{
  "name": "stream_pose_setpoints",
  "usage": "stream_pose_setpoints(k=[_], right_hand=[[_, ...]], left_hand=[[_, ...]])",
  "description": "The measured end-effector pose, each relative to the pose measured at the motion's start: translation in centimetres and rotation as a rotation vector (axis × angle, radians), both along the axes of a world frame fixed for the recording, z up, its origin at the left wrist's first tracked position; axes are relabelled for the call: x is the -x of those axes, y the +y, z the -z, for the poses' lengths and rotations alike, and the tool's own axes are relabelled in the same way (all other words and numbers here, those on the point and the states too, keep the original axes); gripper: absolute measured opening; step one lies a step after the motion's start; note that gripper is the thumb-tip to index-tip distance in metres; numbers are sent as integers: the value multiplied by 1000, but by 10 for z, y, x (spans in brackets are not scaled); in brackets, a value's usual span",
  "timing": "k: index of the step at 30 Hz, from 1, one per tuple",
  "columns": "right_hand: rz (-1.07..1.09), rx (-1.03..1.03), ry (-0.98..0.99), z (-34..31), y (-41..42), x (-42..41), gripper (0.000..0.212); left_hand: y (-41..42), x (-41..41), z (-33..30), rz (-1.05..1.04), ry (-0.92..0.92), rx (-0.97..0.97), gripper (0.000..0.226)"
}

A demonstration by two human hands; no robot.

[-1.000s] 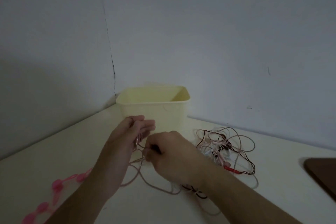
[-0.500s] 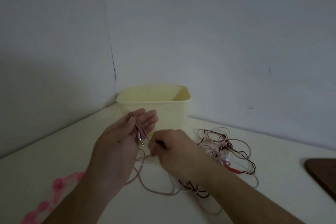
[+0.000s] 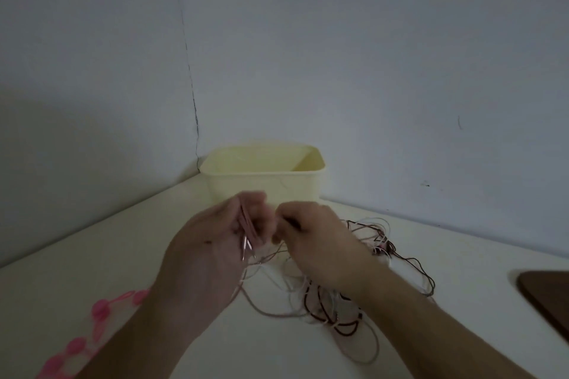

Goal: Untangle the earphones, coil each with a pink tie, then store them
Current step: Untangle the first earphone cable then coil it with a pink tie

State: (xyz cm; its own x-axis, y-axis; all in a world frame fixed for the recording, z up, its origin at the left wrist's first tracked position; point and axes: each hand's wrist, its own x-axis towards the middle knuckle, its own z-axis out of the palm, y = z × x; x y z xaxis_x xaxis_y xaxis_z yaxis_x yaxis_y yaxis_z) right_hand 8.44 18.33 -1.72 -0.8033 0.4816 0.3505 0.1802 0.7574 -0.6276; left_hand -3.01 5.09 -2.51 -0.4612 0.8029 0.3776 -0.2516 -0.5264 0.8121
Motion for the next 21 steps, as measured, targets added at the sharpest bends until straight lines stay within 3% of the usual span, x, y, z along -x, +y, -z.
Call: stream_pose_setpoints(k=[3, 6, 8, 10, 14, 17, 19, 21], right_hand=[[-90, -69, -177, 11, -14, 7, 24], [-117, -141, -156, 8, -21, 9, 23], [-80, -148, -76, -2, -17, 5, 18], [-47, -112, -48, -12, -8, -1, 19], [-6, -49, 35, -19, 7, -10, 30], [7, 24, 119, -14, 13, -8, 31], [-8, 27, 54, -6, 11, -4, 32], [-45, -5, -62, 3, 3, -1, 28]], left_hand=[[23, 25, 6, -232, -108, 67, 25], [33, 36, 19, -435, 184, 330, 28], [21, 24, 21, -379, 442, 435, 48], [9, 8, 18, -265, 548, 445, 59], [0, 2, 11, -90, 461, 431, 62], [-4, 3, 4, 94, 201, 296, 51], [-2, 3, 3, 121, 30, 114, 43], [11, 17, 5, 26, -138, 52, 35]])
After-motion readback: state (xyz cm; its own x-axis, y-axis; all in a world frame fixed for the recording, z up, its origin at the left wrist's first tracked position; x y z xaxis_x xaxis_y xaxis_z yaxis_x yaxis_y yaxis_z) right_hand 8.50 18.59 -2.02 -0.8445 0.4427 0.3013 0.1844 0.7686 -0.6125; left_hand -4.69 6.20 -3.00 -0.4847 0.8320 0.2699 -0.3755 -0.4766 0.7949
